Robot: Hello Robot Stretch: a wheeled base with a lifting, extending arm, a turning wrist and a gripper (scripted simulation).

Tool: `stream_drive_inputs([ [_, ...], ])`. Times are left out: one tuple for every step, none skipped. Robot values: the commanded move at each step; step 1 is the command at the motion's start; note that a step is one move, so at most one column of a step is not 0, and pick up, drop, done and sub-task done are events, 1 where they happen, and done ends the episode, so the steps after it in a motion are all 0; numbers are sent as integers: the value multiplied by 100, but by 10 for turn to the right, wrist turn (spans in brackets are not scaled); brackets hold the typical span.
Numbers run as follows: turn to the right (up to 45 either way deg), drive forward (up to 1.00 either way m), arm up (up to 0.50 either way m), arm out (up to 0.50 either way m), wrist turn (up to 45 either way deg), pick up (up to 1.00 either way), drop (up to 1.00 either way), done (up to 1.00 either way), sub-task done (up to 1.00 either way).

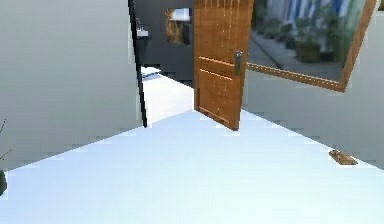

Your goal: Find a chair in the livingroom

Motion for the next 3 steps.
stream_drive_inputs([
  [0,15,0,0,0,0,0,0,0],
  [0,100,0,0,0,0,0,0,0],
  [0,100,0,0,0,0,0,0,0],
])
